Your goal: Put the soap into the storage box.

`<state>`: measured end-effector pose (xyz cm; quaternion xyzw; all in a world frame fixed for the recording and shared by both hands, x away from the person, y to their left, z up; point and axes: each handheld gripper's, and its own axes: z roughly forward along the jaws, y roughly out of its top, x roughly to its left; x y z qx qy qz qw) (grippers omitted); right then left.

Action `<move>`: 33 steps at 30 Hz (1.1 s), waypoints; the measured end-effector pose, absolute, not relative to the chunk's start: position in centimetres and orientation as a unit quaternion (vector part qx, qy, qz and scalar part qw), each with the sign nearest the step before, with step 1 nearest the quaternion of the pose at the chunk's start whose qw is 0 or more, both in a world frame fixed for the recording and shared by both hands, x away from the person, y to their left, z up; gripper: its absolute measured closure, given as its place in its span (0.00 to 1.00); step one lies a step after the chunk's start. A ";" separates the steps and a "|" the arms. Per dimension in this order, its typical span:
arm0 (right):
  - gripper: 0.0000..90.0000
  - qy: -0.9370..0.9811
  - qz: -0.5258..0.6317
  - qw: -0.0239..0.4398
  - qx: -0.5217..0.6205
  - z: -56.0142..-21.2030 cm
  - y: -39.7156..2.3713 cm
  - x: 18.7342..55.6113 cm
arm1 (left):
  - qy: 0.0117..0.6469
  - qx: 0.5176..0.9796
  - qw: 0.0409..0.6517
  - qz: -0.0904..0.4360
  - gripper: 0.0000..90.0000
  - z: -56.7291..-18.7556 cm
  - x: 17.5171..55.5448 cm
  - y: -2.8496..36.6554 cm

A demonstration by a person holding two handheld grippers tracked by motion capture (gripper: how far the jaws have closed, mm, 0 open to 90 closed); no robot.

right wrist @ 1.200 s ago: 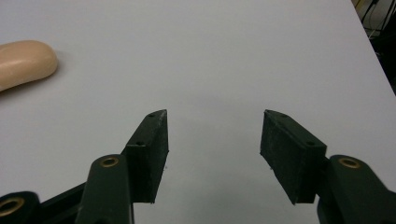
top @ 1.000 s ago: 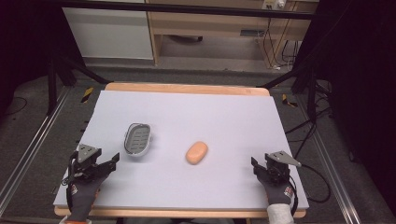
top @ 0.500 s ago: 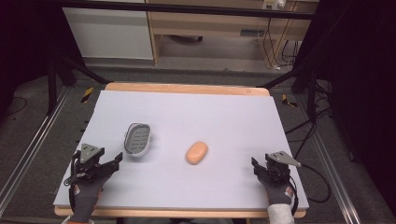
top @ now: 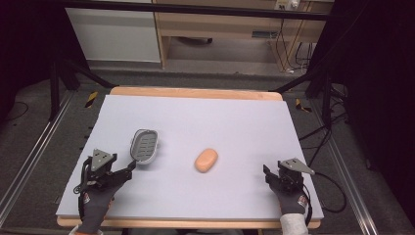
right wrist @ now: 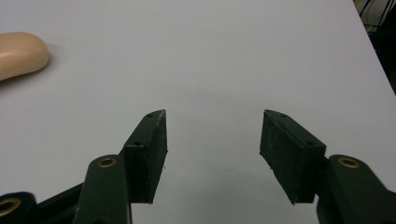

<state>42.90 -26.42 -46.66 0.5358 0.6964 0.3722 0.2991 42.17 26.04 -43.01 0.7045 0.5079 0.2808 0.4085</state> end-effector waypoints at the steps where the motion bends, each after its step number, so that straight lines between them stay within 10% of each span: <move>1: 0.46 0.696 0.372 0.299 0.536 -46.7 -26.4 42.9 | 0.506 0.705 0.409 0.282 0.29 -42.9 42.2 26.0; 33: 0.58 0.701 0.369 0.294 0.535 -46.5 -26.3 43.0 | 0.471 0.726 0.421 0.272 0.28 -40.8 43.5 22.4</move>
